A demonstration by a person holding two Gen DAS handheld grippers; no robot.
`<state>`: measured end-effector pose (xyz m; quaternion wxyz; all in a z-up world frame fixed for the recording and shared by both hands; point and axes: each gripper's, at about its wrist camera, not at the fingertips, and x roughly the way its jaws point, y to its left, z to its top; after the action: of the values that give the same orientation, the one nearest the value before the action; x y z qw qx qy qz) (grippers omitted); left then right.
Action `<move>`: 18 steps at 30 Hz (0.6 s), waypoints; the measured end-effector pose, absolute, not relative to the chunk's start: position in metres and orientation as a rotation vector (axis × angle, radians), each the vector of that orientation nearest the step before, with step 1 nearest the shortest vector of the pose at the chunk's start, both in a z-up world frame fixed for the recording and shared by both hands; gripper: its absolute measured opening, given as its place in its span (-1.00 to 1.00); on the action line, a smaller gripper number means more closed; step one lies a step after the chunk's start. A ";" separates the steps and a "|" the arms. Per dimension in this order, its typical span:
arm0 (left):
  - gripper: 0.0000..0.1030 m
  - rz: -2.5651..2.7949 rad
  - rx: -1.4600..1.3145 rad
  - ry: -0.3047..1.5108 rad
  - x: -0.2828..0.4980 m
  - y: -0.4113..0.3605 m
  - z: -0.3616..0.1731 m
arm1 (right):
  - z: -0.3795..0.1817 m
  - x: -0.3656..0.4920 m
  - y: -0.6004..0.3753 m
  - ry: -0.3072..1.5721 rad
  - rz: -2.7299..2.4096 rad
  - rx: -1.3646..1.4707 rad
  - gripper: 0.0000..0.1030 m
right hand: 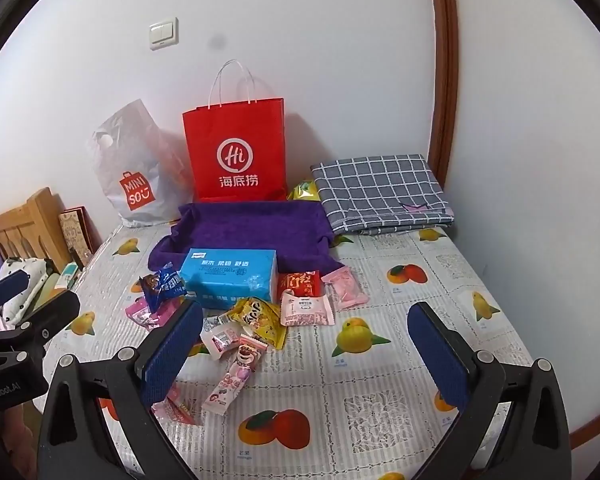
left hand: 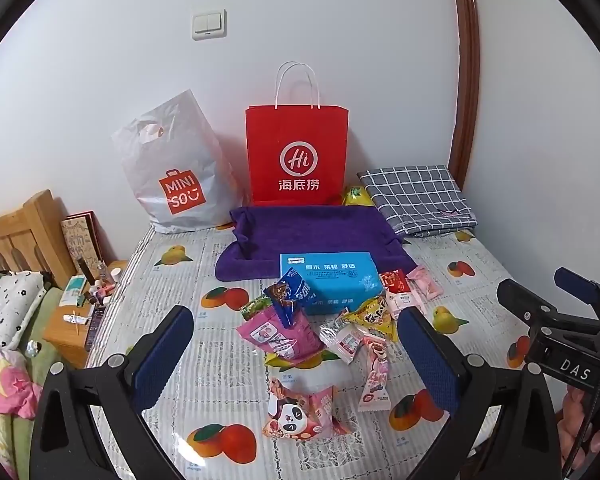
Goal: Organize snacks
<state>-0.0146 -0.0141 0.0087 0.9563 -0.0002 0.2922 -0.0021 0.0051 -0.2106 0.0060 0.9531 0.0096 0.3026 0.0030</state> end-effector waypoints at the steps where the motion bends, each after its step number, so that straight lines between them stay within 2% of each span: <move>1: 0.99 -0.005 -0.002 0.594 -0.014 -0.014 0.009 | 0.007 0.006 -0.211 0.616 0.009 0.023 0.97; 18: 0.99 -0.017 0.003 0.590 -0.018 -0.017 0.008 | 0.012 0.001 -0.215 0.594 0.006 0.042 0.97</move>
<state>-0.0185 -0.0168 0.0078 0.9568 0.0015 0.2908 -0.0083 0.0012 -0.2149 0.0122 0.9560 0.0208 0.2926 0.0031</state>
